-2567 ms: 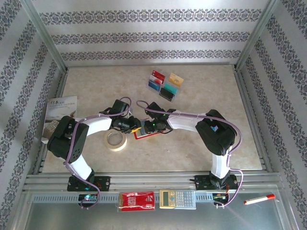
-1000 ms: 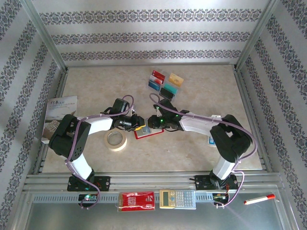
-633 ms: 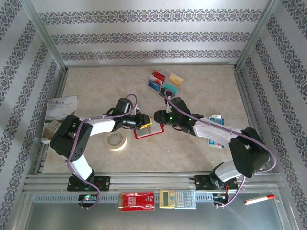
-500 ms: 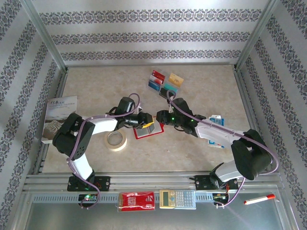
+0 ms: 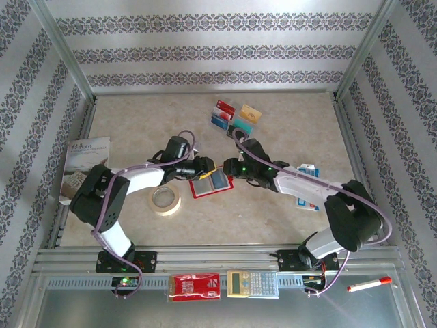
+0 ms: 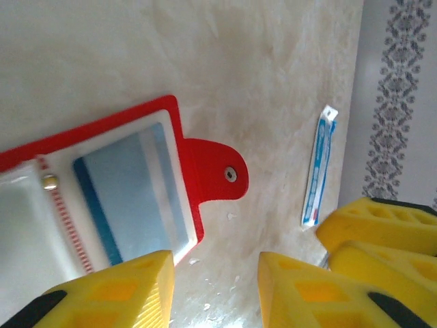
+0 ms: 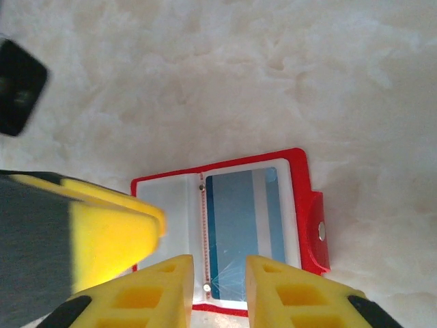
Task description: Take the credit cards out of the card holder
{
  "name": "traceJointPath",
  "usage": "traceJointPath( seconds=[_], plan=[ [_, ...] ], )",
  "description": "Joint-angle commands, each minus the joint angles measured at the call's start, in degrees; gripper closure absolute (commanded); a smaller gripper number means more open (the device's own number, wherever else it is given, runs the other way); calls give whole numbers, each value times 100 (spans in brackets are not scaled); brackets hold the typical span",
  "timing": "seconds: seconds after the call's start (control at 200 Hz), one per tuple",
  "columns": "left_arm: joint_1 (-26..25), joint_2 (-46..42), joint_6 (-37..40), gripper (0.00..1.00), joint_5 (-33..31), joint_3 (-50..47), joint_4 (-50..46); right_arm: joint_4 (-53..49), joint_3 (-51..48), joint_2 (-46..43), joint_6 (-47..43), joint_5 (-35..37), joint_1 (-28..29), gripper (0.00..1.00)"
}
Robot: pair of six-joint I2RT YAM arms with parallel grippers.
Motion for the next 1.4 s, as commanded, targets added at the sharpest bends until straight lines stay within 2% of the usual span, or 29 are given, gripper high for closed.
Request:
traceJointPath(
  seconds=[0.0,0.215,0.52,0.899,1.394],
  plan=[
    [53,-168,171,64,-426,-180,-541,-525,423,387,-247,353,197,73],
    [36,63,39,70,-305,-189,-425,-1051,992,1143,-299,680,359,72],
    [2,456,22,73,-168,72,-405,-1385,1299,1613,-406,871,385,69],
    [-24,603,29,74,-76,59,-363,-1462,1392,1872,-445,825,385,68],
    [-22,779,78,80,-60,-2,-321,-1419,1348,2000,-460,562,385,75]
  ],
)
